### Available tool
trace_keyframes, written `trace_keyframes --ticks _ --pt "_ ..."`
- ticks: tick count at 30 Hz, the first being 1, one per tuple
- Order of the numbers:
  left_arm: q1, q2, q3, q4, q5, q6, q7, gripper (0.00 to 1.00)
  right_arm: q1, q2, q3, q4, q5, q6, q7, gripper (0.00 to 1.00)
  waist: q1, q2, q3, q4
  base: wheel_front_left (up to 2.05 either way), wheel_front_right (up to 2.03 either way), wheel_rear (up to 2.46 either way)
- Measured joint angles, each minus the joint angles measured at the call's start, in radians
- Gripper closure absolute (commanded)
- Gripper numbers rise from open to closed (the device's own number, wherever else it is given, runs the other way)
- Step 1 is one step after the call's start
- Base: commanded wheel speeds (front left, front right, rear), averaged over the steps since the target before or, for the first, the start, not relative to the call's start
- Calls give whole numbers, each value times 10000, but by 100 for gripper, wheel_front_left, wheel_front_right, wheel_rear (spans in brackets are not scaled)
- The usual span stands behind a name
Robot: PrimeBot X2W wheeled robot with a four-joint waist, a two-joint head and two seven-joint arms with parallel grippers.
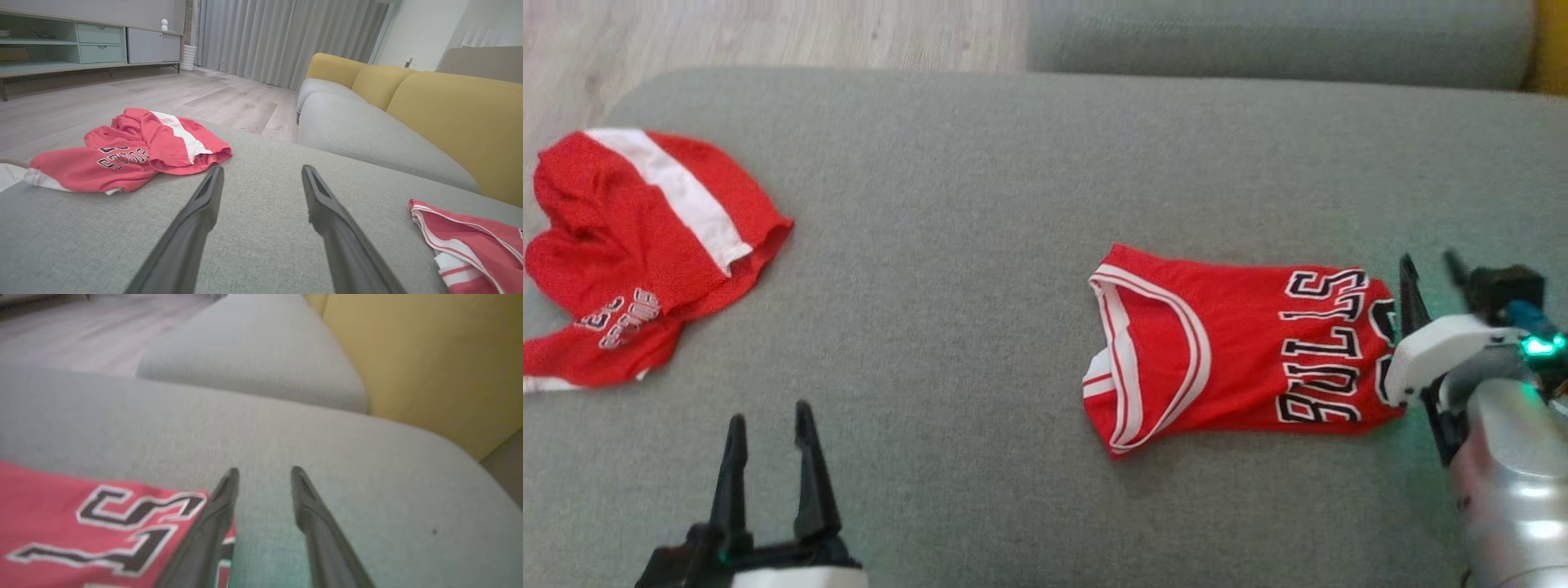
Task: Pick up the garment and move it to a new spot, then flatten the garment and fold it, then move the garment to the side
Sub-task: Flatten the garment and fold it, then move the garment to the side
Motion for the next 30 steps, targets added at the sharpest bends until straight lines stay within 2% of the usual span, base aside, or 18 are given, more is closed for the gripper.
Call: trace_keyframes --ticks 5,10,16,22,30 --pt "651 0 293 6 19 -8 0 0 912 94 -52 -2301 686 0 -13 0 -1 0 -629 -239 0 0 0" --pt "1114 6 631 10 167 -134 0 0 2912 182 -401 -4289 1592 0 -13 0 -3 0 -1254 -453 0 0 0" --pt "1306 6 982 33 485 -364 0 0 5268 525 -393 -6063 2240 0 -13 0 -3 1 -1536 -719 0 0 0" --pt "1300 6 1026 163 725 -619 0 0 6362 604 255 -6746 2330 0 -13 0 -2 0 -1473 -767 0 0 0" --pt "1296 6 938 217 867 -976 0 0 6346 493 874 -7170 3047 0 130 0 0 0 -1272 -795 0 0 0"
